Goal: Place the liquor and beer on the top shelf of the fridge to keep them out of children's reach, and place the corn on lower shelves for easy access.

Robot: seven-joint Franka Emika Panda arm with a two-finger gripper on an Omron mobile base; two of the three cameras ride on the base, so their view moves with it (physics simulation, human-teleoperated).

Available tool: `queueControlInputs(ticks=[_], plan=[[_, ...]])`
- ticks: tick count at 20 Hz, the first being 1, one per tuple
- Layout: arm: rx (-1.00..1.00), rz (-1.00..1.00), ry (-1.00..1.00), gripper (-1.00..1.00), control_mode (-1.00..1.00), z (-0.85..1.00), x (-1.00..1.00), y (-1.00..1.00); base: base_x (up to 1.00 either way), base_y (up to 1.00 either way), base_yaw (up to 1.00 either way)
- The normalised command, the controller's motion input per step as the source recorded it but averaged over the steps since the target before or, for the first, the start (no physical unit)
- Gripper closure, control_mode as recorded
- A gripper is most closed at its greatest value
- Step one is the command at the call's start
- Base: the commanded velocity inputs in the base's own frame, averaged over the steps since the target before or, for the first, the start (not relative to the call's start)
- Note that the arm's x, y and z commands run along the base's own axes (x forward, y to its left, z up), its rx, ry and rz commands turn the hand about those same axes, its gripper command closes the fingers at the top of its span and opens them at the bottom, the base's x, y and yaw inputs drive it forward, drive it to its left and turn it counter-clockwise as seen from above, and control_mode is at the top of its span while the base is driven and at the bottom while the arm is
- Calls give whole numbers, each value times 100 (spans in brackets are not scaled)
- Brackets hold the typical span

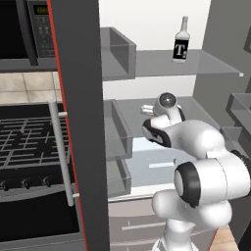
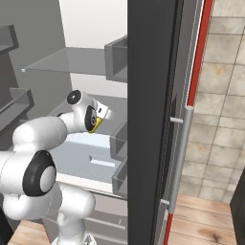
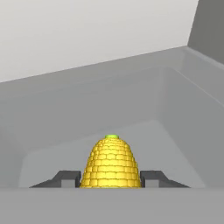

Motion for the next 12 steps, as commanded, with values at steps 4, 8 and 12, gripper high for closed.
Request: queueControlInputs(ticks=[4,8,12], plan=[[4,0,0,100,-100,-25,32,-8,0,0,0],[5,0,0,100,-100,-29,31,-14,0,0,0],[5,0,0,100,-100,-29,33,-15,0,0,0]])
